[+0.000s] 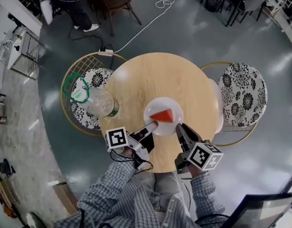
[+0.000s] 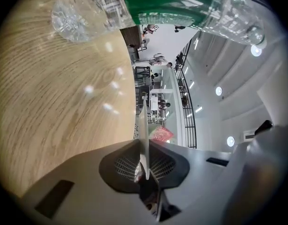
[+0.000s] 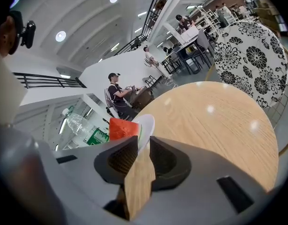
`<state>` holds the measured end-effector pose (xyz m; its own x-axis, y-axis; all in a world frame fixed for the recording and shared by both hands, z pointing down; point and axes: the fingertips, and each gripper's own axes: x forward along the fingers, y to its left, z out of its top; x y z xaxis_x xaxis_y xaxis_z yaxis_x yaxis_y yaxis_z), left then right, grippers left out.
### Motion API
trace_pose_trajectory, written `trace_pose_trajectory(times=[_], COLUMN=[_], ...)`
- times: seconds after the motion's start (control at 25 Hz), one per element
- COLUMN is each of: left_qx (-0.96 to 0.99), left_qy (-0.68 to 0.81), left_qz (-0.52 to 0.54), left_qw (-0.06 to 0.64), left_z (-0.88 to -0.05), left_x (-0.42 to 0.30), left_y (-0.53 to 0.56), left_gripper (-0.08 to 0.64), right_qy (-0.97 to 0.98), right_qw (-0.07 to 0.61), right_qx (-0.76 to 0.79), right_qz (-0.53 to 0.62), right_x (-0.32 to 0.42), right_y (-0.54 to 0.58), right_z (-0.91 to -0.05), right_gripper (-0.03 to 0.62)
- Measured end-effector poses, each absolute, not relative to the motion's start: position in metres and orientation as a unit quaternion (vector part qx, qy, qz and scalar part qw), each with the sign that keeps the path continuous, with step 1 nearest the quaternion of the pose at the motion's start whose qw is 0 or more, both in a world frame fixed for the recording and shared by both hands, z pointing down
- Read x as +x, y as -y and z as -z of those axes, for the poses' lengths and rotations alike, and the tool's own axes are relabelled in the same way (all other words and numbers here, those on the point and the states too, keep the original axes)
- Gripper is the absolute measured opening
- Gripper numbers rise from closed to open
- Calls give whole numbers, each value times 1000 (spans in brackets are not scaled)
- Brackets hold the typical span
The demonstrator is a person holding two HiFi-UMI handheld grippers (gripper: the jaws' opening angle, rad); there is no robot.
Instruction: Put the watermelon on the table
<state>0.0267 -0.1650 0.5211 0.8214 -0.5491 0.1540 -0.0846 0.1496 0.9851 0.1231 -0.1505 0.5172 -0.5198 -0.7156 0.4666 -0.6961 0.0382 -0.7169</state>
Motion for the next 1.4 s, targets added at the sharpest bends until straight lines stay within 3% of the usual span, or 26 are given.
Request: trace_pose_trajectory(times=[1.08, 1.28, 1.4], left_qx=[608, 605, 603], left_qy=[317, 317, 316], left_qz=[105, 106, 105], left_qw=[720, 723, 725], left_z=[-599, -599, -599], left_x=[32, 31, 30], left_y=[213, 216, 215], left_gripper=[31, 31, 31], right_qy=[-674, -699, -752], right_qw=[-84, -91, -140], right_qx=[-515, -499, -484], right_qz=[523, 505, 424], right_x=[134, 134, 129], right_y=[204, 204, 197], right_z=[-600, -592, -577], right_gripper=[87, 87, 87])
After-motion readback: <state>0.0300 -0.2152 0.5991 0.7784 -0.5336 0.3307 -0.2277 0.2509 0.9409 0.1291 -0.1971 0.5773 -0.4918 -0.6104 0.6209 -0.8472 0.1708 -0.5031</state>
